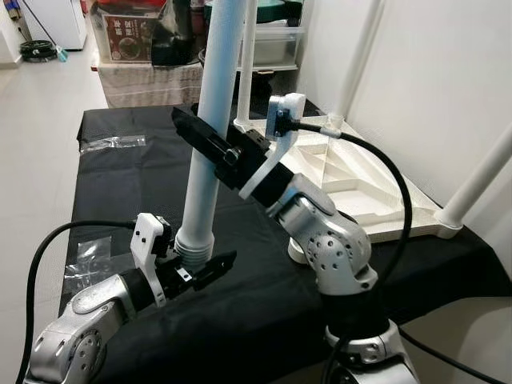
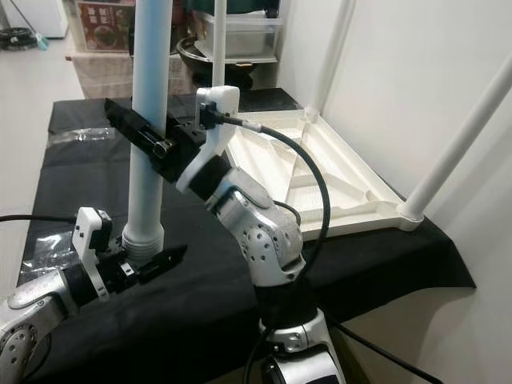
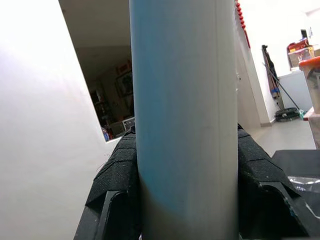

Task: Building children table

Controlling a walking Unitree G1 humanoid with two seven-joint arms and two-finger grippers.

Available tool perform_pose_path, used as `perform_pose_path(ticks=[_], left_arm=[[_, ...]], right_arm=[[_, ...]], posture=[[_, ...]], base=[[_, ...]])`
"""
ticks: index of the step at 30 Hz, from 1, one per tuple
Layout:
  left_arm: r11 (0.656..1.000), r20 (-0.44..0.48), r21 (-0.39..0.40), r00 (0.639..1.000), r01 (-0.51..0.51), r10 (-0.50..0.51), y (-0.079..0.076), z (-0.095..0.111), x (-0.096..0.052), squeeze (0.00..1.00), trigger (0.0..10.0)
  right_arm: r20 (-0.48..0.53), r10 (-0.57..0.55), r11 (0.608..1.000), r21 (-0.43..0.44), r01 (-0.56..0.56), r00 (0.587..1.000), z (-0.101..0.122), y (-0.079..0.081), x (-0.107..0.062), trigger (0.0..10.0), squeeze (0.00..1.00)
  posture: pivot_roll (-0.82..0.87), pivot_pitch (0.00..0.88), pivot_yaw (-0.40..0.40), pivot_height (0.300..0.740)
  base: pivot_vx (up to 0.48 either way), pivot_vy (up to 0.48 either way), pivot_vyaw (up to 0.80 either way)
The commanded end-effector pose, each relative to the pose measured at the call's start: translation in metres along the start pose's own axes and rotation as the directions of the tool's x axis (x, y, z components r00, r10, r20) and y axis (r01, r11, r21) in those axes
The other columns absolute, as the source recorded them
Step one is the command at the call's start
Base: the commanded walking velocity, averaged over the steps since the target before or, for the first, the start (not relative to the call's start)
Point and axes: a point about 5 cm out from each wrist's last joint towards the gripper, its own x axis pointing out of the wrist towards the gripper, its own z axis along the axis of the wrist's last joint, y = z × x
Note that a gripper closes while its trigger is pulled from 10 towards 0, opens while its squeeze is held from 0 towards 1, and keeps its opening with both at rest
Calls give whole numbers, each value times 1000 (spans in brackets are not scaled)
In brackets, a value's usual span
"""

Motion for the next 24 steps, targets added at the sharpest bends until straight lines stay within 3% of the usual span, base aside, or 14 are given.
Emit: perform_pose_path(ticks=[1,3,4,11,15,16,18,19,20,23,24], left_arm=[[999,0,17,1000,27,-27,0,2,5,0,1922],[999,8,22,1000,25,-25,0,4,5,0,1922],[999,18,30,999,26,-26,0,6,6,0,0],[997,41,44,997,59,-60,-3,9,7,0,0],[996,8,44,997,74,-74,-5,4,7,0,0],[996,-13,57,997,74,-73,-5,2,6,0,5098],[995,-26,68,997,73,-72,-5,0,6,0,5098],[993,-48,89,996,79,-75,-5,-1,4,0,10000],[990,-72,114,994,85,-77,-4,-2,2,0,10000],[987,-88,136,993,90,-78,-3,-2,1,0,10000],[980,-108,182,992,82,-63,-1,-2,-1,0,10000]], right_arm=[[9,67,997,42,-67,998,-5,15,5,0,0],[6,67,997,44,-67,998,-6,16,4,0,0],[0,67,997,45,-67,998,-8,16,4,0,0],[-20,63,997,49,-62,998,-11,17,2,0,0],[-19,43,998,51,-42,999,-10,14,2,0,0],[-24,18,999,39,-17,1000,-8,11,2,10000,0],[-27,0,1000,30,0,1000,-7,9,3,10000,0],[-41,10,1000,21,-9,999,-6,8,2,10000,945],[-89,34,999,4,-34,995,-9,7,-1,10000,1000],[-146,56,998,-8,-58,988,-13,7,-4,10000,1000],[-199,74,997,2,-75,977,-17,6,-7,10000,1000]], posture=[[72,0,-63,740],[72,0,-63,740],[72,0,-63,740],[72,0,-63,740],[71,0,-60,740],[71,0,-60,740],[71,0,-60,740],[73,0,-63,740],[73,0,-63,740],[73,0,-63,740],[76,0,-66,740]], base=[[0,0,0],[0,0,0],[0,0,0],[0,0,0],[0,0,0],[0,0,0],[0,0,0],[0,0,0],[0,0,0],[0,0,0],[0,0,0]])
